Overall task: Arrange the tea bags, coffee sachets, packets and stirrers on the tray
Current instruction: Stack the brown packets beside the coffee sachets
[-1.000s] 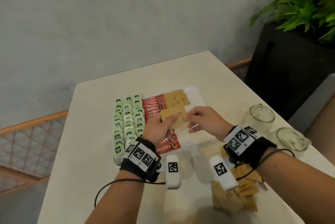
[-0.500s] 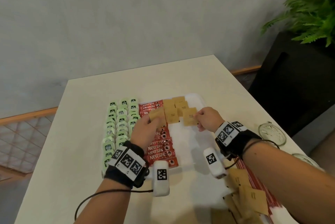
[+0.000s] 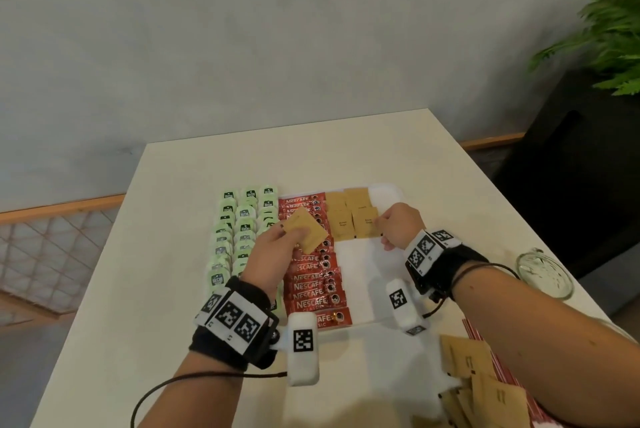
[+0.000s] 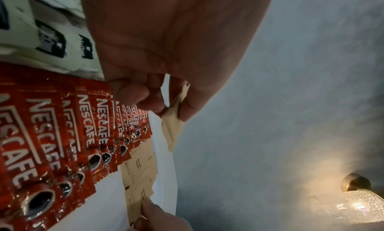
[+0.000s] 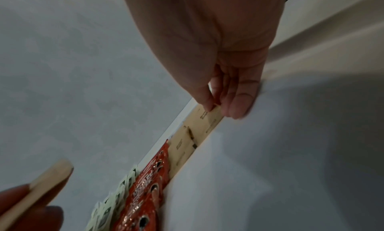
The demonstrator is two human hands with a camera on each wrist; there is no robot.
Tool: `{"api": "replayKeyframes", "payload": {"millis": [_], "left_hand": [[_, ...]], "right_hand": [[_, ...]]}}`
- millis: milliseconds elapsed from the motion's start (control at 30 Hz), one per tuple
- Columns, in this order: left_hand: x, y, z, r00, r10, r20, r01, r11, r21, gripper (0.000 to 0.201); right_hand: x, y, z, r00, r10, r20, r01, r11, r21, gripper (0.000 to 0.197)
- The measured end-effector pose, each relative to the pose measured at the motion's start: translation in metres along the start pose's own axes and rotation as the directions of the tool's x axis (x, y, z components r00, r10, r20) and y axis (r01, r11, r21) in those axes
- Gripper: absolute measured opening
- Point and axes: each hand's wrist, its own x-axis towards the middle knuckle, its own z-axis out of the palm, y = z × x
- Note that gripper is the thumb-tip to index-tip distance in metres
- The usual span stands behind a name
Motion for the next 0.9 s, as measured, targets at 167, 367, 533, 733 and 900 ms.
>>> {"api": "replayKeyframes", "payload": {"millis": [167,367,533,733,900], "left_hand": [[-0.008,0.002,0.005,0.999,0.025,0.038,-0.024,1.000,-0.007,0.020],[-0.032,0.004,0.030,0.999,0.033,0.015,-0.033,0.999,0.021,0.018],[-0.062,-0.005,0.062,0.990,0.132,-0.041,-0.129,0.990,0.054,0.010],[-0.089,-0.009,0.083,0.991,0.122,-0.052,-0.123,0.992,-0.021,0.010],[-0.100,-0.013,0.095,0.988,0.131,-0.075,-0.133,0.991,-0.021,0.014]], "right_hand": [[-0.020,0.003,-0.006,0.996,-0.042,-0.075,0.046,0.997,0.062,0.030],[-0.069,0.016,-0.014,0.983,-0.156,0.093,0.106,0.909,0.403,0.014],[-0.106,0.023,-0.017,0.897,-0.299,0.324,0.151,0.899,0.412,0.022],[-0.123,0.032,-0.041,0.893,-0.363,0.265,0.215,0.863,0.457,0.007],[-0.125,0.039,-0.056,0.906,-0.363,0.219,0.212,0.835,0.507,0.011]]}}
